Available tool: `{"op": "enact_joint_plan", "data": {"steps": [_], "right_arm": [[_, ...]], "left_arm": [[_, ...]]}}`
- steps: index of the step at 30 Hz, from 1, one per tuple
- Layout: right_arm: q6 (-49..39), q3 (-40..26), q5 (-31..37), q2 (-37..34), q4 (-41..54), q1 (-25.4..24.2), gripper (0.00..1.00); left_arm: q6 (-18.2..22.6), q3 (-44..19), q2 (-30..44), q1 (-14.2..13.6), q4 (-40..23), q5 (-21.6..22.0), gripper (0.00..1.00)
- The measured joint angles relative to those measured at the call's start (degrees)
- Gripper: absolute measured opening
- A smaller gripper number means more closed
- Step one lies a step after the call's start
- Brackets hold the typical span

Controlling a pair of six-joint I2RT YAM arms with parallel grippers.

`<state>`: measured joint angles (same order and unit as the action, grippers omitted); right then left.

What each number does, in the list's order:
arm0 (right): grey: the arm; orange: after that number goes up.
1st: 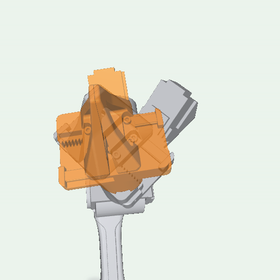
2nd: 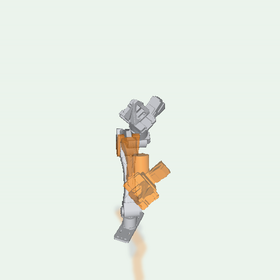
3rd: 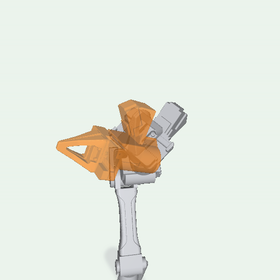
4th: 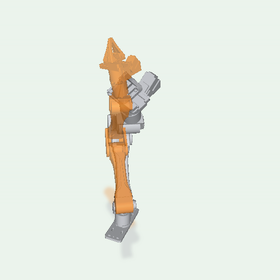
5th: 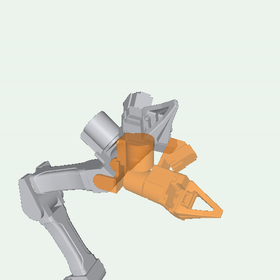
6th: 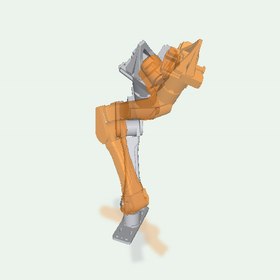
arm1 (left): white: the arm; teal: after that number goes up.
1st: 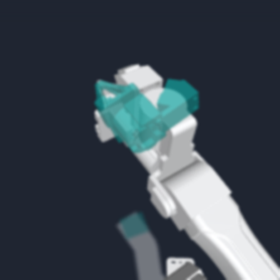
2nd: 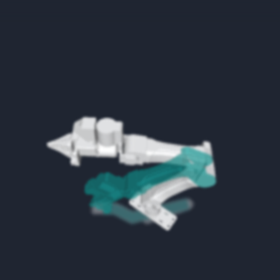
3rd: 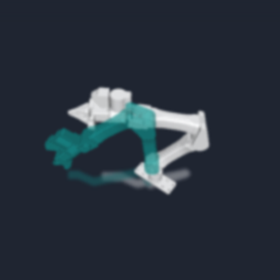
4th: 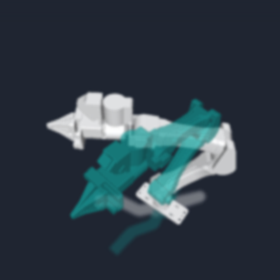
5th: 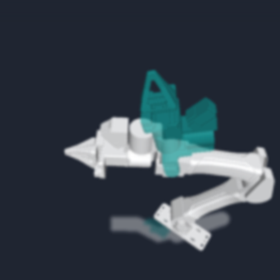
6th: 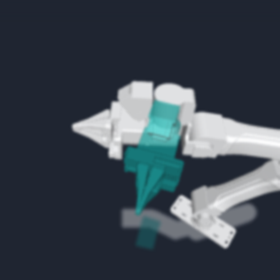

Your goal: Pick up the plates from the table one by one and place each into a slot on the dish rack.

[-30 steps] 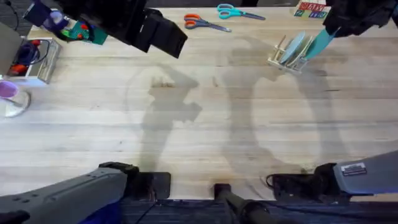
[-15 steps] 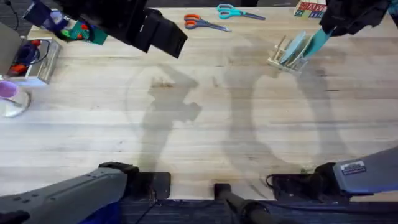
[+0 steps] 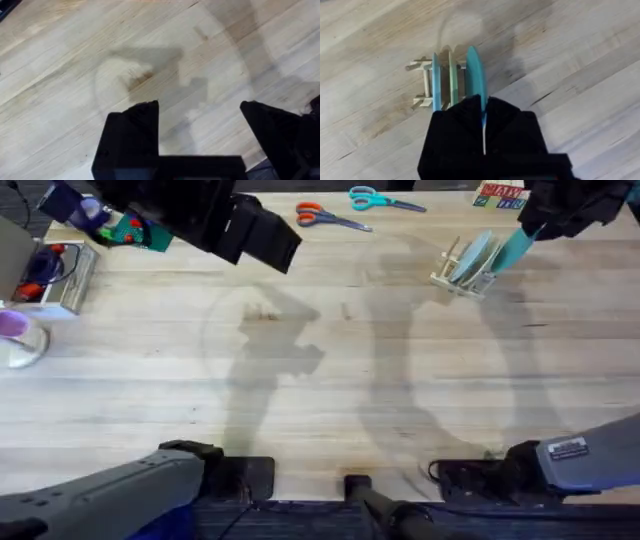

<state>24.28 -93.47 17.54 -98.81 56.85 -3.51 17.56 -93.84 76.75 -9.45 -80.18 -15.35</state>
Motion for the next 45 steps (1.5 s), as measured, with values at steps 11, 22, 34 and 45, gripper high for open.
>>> {"op": "enact_joint_plan", "data": {"steps": [11,22,34,45], "right_arm": [[-0.2,0.0,-0.4,-3.1,0.0,0.0,0.03],[-0.2,0.0,-0.4,-3.2,0.0,0.0,0.03],[-0.2,0.0,-0.4,-3.2,0.0,0.0,0.031],[-0.2,0.0,-0.9,-3.2,0.1,0.0,0.03]], "left_arm": [[0.0,0.0,0.0,0.0,0.0,0.0,0.993],[0.0,0.0,0.0,0.0,0.0,0.0,0.993],[0.0,0.0,0.0,0.0,0.0,0.0,0.993],[0.0,0.0,0.0,0.0,0.0,0.0,0.993]]}}
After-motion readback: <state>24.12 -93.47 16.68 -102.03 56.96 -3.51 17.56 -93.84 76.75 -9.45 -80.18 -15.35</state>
